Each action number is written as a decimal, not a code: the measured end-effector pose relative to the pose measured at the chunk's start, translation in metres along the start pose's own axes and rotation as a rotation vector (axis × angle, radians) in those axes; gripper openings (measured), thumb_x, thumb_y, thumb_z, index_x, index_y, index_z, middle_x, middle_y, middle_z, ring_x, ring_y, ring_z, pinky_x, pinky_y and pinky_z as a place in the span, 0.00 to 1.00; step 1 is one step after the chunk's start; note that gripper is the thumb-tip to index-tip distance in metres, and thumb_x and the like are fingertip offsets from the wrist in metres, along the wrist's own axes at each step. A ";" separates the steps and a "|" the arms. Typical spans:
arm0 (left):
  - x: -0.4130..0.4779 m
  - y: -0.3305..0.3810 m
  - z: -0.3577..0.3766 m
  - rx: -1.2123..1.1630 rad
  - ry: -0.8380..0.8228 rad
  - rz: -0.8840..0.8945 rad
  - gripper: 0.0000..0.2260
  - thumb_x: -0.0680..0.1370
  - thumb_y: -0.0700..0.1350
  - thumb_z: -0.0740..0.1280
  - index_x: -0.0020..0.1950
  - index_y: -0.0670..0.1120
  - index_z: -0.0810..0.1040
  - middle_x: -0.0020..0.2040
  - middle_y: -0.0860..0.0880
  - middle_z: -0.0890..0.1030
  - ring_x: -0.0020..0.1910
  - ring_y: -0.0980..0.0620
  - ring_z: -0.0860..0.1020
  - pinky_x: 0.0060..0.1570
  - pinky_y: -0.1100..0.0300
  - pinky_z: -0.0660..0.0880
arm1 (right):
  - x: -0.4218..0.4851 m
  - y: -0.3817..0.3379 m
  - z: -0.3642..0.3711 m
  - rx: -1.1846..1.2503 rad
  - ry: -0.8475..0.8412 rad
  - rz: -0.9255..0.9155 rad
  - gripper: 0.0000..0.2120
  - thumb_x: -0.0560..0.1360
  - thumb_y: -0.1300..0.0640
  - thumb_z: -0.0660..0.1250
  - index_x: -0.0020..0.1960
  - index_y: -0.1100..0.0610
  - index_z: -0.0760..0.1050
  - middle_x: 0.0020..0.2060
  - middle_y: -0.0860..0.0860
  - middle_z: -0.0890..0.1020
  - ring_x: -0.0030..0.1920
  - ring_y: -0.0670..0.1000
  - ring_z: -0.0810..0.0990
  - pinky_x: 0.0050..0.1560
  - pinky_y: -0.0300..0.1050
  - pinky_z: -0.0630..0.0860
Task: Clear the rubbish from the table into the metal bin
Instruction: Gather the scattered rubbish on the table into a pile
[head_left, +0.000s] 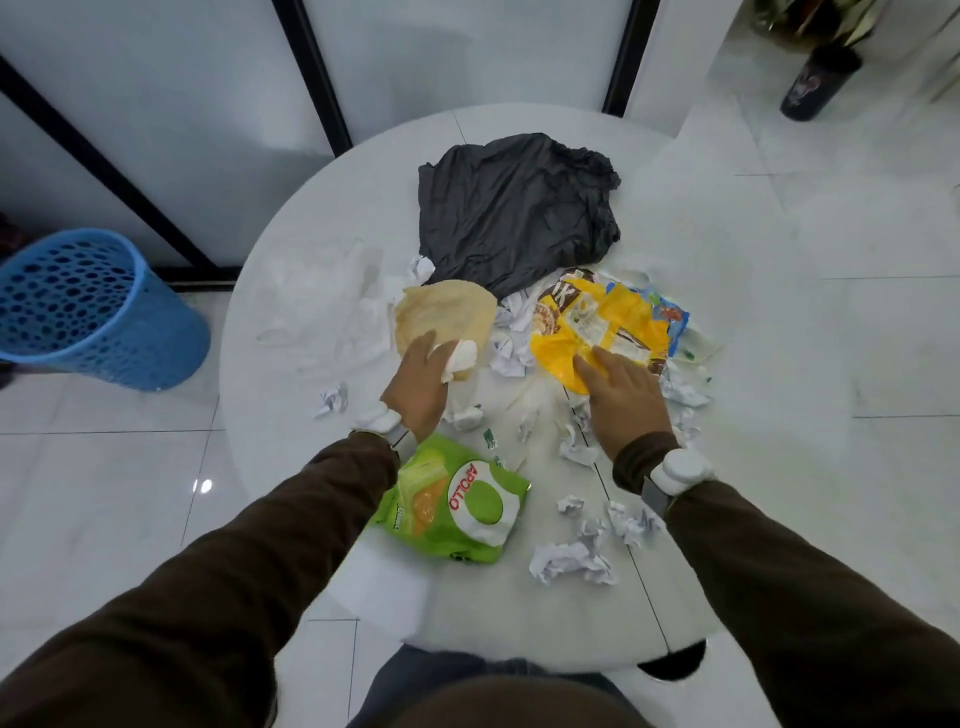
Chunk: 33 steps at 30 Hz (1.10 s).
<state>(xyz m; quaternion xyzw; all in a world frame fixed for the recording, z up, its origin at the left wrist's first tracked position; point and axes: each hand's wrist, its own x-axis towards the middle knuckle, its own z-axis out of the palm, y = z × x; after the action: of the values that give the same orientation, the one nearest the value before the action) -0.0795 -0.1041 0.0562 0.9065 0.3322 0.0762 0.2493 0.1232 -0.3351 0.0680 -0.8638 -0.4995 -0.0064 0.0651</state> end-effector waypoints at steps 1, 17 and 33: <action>-0.015 0.004 0.000 0.005 -0.007 0.032 0.26 0.77 0.33 0.63 0.76 0.43 0.70 0.78 0.36 0.64 0.78 0.35 0.62 0.74 0.41 0.65 | -0.014 -0.002 -0.003 0.009 0.023 -0.023 0.31 0.72 0.66 0.66 0.73 0.52 0.67 0.69 0.61 0.74 0.65 0.65 0.74 0.65 0.63 0.70; -0.148 0.002 0.075 0.370 -0.586 -0.092 0.27 0.83 0.51 0.61 0.81 0.59 0.57 0.83 0.47 0.51 0.82 0.42 0.49 0.78 0.40 0.51 | -0.173 -0.030 0.052 -0.004 -0.593 -0.101 0.27 0.70 0.40 0.62 0.69 0.39 0.70 0.74 0.61 0.69 0.71 0.68 0.70 0.65 0.72 0.67; -0.182 0.016 0.081 0.349 -0.405 -0.020 0.37 0.72 0.77 0.53 0.72 0.55 0.74 0.65 0.49 0.79 0.62 0.42 0.77 0.56 0.43 0.69 | -0.172 -0.035 0.047 0.107 -0.463 -0.053 0.24 0.72 0.34 0.58 0.59 0.45 0.79 0.60 0.47 0.80 0.61 0.55 0.77 0.63 0.57 0.69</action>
<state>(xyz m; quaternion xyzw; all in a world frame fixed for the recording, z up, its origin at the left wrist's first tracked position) -0.1849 -0.2637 -0.0010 0.9292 0.2926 -0.1680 0.1512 0.0044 -0.4606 0.0124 -0.8241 -0.5235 0.2164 -0.0058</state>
